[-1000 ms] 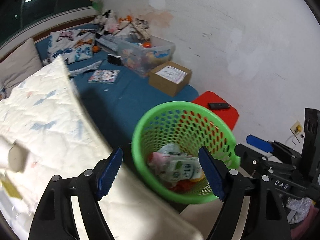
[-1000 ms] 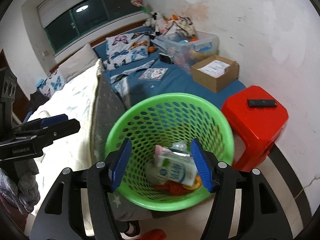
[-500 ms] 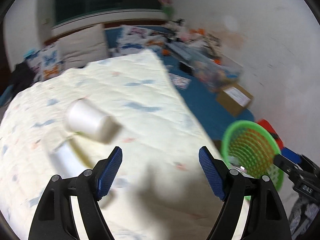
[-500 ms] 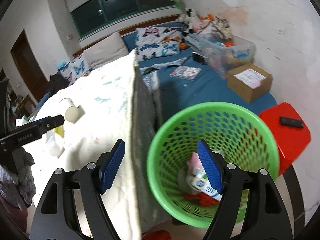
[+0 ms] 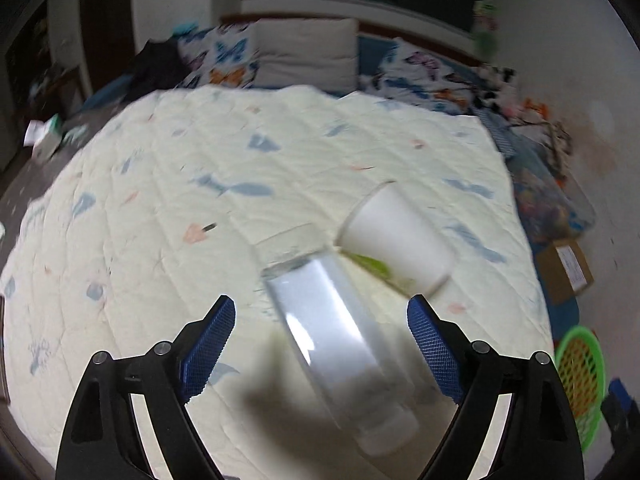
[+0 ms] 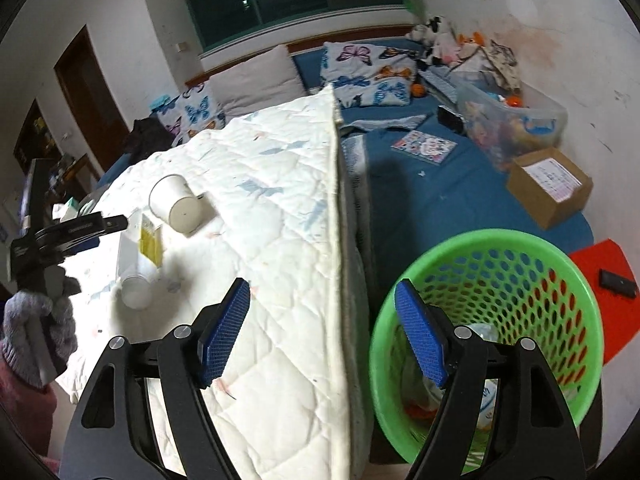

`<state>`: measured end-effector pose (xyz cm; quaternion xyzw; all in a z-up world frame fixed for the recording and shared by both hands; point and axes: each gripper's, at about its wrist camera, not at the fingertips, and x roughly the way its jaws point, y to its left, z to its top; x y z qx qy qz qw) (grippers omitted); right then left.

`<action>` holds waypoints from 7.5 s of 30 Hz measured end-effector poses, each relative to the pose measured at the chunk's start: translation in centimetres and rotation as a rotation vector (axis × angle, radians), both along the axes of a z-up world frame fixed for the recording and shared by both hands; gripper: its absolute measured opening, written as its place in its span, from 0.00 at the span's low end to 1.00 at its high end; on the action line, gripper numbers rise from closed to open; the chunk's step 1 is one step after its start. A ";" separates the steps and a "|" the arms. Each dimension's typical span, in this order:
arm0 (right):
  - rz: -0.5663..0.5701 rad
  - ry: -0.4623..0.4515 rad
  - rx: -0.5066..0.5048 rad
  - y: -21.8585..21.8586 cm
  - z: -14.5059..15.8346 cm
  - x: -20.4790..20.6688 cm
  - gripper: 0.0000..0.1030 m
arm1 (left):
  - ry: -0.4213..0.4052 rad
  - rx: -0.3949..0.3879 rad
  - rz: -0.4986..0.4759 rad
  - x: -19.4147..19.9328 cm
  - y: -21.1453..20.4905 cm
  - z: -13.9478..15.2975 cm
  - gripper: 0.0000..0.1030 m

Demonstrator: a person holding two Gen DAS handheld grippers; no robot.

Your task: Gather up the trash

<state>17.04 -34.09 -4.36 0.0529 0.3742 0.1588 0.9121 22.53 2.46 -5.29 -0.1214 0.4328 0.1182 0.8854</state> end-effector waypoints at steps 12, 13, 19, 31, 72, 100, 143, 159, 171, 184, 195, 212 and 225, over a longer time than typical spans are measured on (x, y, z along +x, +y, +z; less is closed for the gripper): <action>0.057 0.019 -0.018 2.4 -0.4 1.9 0.73 | 0.094 -0.112 0.043 2.7 0.7 -3.3 0.82; 0.064 0.022 -0.021 2.7 -0.4 2.2 0.73 | 0.098 -0.115 0.043 2.8 0.7 -3.4 0.82; 0.091 0.032 -0.028 3.9 -0.7 3.1 0.73 | 0.118 -0.166 0.053 3.4 1.3 -4.3 0.70; 0.202 0.044 -0.043 8.2 -0.9 5.2 0.73 | 0.108 -0.212 -0.039 2.4 1.8 -3.2 0.62; 0.509 0.033 -0.156 23.9 -4.0 14.2 0.67 | 0.155 -0.305 -0.116 0.7 7.3 -3.3 0.58; 0.210 0.016 -0.038 9.1 -1.5 4.5 0.67 | 0.134 -0.221 -0.245 -2.1 -0.4 -2.1 0.56; -0.348 0.035 -0.044 -13.9 -2.4 -5.9 0.70 | 0.098 -0.237 -0.794 0.3 -26.7 2.1 0.55; -0.408 0.018 -0.001 -16.0 -2.4 -9.1 0.71 | 0.130 -0.181 -0.897 0.1 -32.9 -0.3 0.55; -0.411 0.021 0.011 -15.9 -2.4 -9.3 0.71 | 0.136 -0.171 -0.923 -0.2 -33.6 -1.2 0.63; -0.385 0.006 0.004 -14.4 -1.6 -9.9 0.72 | 0.087 -0.164 -0.885 -1.1 -30.1 0.0 0.76; -0.319 -0.024 -0.057 -10.0 -0.7 -9.5 0.81 | 0.016 -0.135 -0.807 -2.8 -24.3 1.2 0.82; -0.233 -0.055 -0.091 -2.5 0.7 -9.1 0.89 | -0.136 -0.025 -0.690 -6.6 -15.6 3.5 0.91; -0.206 -0.064 -0.125 1.0 1.4 -10.2 0.92 | -0.200 0.003 -0.582 -9.6 -8.9 3.7 0.93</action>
